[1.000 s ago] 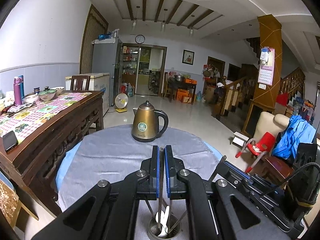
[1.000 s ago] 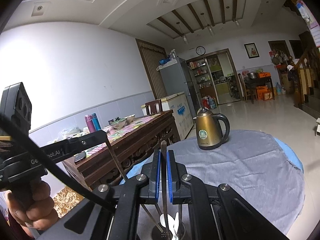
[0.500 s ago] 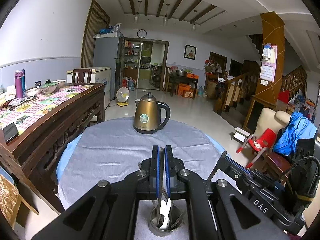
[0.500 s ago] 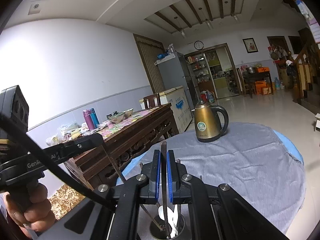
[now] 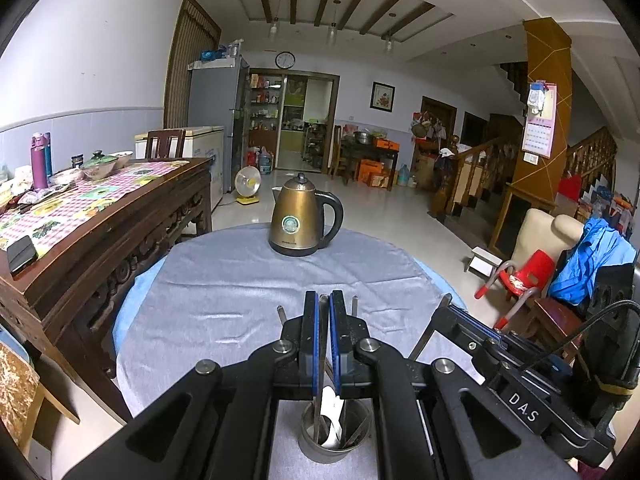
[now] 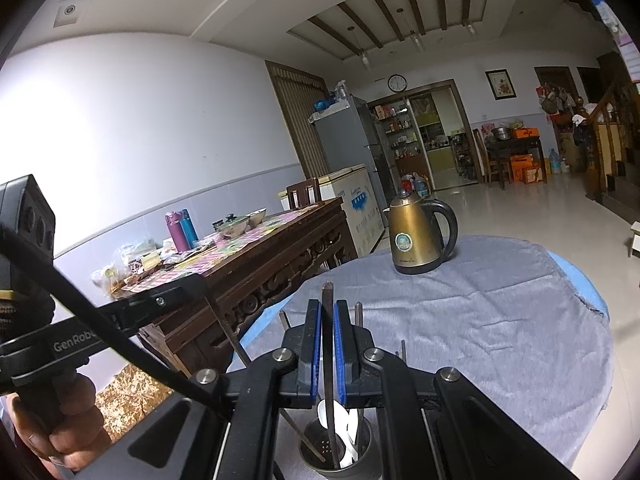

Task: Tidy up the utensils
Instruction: 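Open both tools and lift them away from the chopsticks in the cup, then grasp a dark chopstick on the cloth with the right tool while the left tool grasps another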

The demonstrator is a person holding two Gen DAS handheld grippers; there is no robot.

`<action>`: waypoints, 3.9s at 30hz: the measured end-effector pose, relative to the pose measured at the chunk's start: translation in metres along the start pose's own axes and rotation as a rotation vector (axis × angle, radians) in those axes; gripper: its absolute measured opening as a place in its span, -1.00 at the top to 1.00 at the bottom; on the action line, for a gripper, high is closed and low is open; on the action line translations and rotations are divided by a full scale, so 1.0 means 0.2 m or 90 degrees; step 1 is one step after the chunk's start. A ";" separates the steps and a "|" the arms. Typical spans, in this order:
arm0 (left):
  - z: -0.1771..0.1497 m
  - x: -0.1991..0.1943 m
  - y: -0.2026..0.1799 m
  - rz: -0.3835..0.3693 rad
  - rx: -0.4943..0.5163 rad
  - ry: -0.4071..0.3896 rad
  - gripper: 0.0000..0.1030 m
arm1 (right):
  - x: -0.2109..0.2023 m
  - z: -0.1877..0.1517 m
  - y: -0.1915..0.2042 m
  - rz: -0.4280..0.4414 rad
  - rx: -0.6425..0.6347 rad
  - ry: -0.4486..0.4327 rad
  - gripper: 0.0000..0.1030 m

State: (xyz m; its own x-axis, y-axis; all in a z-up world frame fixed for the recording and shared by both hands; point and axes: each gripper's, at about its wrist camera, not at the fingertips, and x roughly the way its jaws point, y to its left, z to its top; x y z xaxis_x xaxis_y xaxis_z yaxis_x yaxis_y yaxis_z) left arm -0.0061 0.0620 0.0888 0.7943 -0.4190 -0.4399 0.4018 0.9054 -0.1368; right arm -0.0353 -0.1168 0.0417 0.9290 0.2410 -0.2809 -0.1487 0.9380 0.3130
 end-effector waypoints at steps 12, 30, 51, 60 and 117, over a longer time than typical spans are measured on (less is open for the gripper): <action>-0.01 0.01 0.00 0.006 -0.003 0.008 0.90 | 0.02 -0.01 0.00 0.006 -0.003 0.014 0.87; -0.01 -0.01 0.06 0.043 -0.010 -0.003 0.44 | -0.02 0.01 -0.13 -0.001 0.057 0.005 0.84; -0.09 0.02 0.04 0.141 0.030 0.012 -0.05 | -0.04 -0.01 -0.21 -0.018 0.093 0.019 0.45; -0.12 0.00 0.02 0.200 0.064 -0.008 -0.13 | -0.05 -0.01 -0.22 -0.025 0.094 0.017 0.45; -0.45 0.70 0.91 0.317 -0.073 0.220 -0.23 | 1.20 -0.35 -0.81 -0.014 0.187 0.397 0.45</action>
State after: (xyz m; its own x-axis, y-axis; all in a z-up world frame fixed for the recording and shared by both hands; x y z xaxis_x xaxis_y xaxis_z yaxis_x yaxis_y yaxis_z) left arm 0.1378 0.1745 -0.0772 0.6723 0.0848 -0.7354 -0.0463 0.9963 0.0726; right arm 0.1874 -0.1937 -0.1406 0.5490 0.4038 -0.7318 0.0474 0.8591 0.5096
